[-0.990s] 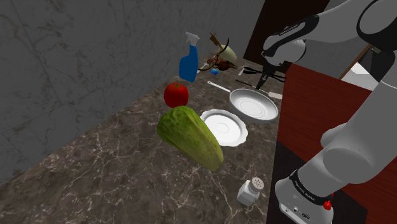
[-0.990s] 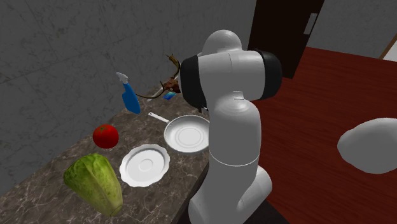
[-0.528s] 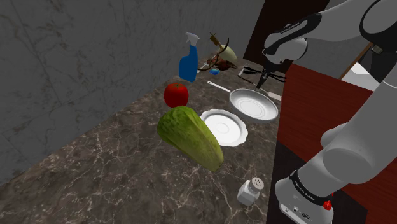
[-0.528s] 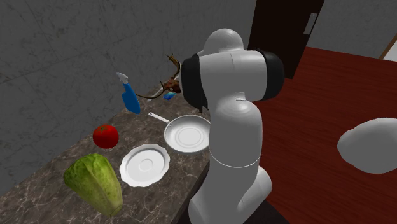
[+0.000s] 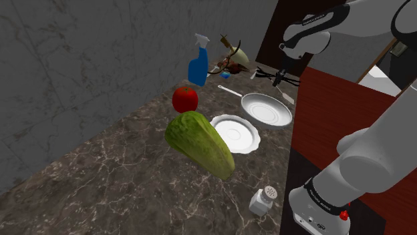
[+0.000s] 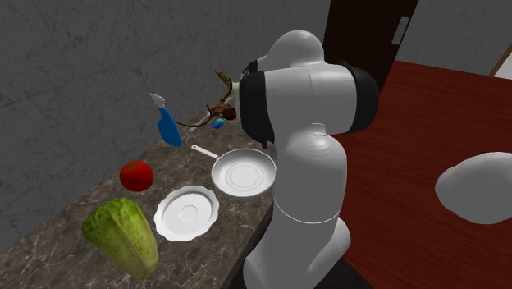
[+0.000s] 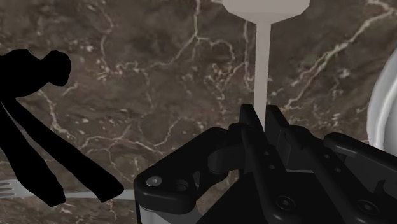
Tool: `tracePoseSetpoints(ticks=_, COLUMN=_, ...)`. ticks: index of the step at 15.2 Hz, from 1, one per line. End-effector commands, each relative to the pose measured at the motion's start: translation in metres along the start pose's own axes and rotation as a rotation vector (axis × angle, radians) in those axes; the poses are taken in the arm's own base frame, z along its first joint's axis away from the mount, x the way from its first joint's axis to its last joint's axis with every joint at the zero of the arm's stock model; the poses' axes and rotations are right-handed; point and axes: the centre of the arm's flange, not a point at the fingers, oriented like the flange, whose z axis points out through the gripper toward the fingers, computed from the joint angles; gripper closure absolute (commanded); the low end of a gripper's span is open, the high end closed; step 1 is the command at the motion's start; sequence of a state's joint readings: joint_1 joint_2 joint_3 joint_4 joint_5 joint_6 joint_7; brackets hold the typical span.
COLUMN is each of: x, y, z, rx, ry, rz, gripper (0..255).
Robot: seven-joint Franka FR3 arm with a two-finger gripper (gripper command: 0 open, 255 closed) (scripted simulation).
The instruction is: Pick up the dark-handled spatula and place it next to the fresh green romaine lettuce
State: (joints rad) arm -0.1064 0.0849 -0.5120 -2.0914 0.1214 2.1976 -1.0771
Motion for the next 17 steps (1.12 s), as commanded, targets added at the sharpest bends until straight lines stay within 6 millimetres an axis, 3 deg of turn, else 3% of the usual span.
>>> tracePoseSetpoints(ticks=1, x=0.0, y=0.0, z=-0.011, rx=0.0, ry=0.0, rz=0.0, gripper=255)
tracePoseSetpoints(ticks=17, x=0.006, y=0.0, z=-0.095, rx=0.0, ry=0.0, rz=0.0, gripper=255)
